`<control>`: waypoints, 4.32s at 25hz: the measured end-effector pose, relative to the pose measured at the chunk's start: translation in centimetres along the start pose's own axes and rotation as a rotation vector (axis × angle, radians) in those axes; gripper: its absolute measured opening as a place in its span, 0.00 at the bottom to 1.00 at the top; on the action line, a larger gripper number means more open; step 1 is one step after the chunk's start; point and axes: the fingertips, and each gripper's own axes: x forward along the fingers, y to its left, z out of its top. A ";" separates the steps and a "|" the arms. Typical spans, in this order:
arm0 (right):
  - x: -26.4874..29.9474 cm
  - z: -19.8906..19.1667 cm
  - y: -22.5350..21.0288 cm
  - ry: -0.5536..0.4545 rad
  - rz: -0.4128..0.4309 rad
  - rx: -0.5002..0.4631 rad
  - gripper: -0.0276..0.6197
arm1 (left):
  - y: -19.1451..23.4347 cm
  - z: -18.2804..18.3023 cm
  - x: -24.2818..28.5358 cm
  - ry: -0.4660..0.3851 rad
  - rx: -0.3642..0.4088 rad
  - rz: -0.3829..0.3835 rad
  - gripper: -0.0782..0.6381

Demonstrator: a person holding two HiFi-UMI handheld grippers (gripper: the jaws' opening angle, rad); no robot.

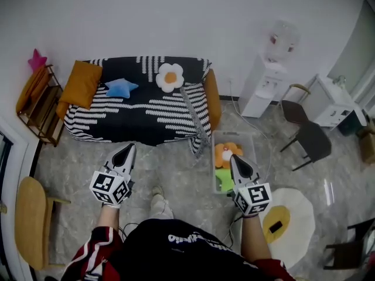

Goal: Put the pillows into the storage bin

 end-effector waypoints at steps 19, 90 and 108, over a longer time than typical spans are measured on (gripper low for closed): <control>27.3 3.9 -5.3 0.039 -0.106 0.112 0.05 | 19.9 1.3 13.8 -0.018 -0.023 0.015 0.11; 104.3 -27.5 -25.6 0.617 0.370 -0.155 0.63 | 45.7 -8.6 67.2 0.310 0.002 0.188 0.11; 115.7 -43.7 -25.3 0.779 0.383 -0.222 0.72 | 50.8 -16.7 65.7 0.464 -0.063 0.295 0.11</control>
